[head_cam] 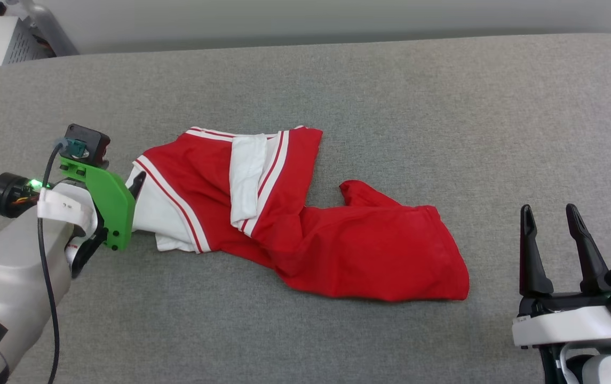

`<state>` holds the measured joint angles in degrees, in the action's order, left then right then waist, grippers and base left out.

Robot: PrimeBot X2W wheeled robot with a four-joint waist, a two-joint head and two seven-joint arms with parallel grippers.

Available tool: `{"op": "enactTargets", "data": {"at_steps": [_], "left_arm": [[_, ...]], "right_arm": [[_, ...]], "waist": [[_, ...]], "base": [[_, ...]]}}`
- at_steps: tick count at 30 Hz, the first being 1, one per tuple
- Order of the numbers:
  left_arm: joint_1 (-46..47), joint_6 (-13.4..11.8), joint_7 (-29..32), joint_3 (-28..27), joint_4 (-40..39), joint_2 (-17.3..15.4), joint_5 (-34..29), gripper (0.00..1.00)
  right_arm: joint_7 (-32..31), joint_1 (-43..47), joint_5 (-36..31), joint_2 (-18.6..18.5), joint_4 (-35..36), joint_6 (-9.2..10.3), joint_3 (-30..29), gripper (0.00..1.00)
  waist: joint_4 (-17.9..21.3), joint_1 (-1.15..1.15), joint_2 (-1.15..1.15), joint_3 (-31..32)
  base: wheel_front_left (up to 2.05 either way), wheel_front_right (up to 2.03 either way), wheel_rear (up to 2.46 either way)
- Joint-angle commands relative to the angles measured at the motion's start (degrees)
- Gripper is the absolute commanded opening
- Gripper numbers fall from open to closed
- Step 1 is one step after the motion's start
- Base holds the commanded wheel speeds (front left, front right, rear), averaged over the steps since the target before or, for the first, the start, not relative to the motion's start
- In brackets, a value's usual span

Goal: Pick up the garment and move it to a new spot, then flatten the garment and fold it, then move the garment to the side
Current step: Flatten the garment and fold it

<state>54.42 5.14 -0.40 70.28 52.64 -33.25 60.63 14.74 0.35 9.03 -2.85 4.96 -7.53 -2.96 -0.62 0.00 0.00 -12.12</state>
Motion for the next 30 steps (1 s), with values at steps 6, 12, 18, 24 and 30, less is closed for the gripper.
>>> {"op": "enactTargets", "data": {"at_steps": [6,12,18,24,30], "left_arm": [[-1.99,-6.04,-13.67,-2.41,-1.42,2.04,-3.68,1.0],[-6.43,-9.28,-14.57,-11.64,-13.08,0.06,-8.82,1.0],[-6.35,-7.55,-14.34,-15.36,-20.53,-1.56,-11.51,1.0],[-0.91,-1.92,-1.79,-13.61,-21.61,0.38,-7.68,1.0],[3.87,1.45,17.07,-11.19,-19.73,3.79,0.47,1.0]], "right_arm": [[0.26,1.88,-0.4,-0.03,-0.05,0.04,-0.48,1.0],[0.26,3.32,-0.66,-0.03,0.28,0.04,-1.05,1.0],[0.26,3.16,-0.57,-0.03,0.26,0.04,-0.88,1.0],[0.26,2.71,-0.22,-0.03,0.37,0.04,-0.62,1.0],[0.26,1.18,-0.02,-0.03,0.56,0.04,-0.48,1.0]], "waist": [[-1.91,0.0,0.0,4.5],[-3.57,0.0,0.0,6.73],[-3.37,0.0,0.0,7.35],[-1.83,0.0,0.0,5.91],[0.25,0.0,0.0,3.24]], "base": [[0.0,0.0,0.0],[0.0,0.0,0.0],[0.0,0.0,0.0],[0.0,0.0,0.0],[0.0,0.0,0.0]]}}
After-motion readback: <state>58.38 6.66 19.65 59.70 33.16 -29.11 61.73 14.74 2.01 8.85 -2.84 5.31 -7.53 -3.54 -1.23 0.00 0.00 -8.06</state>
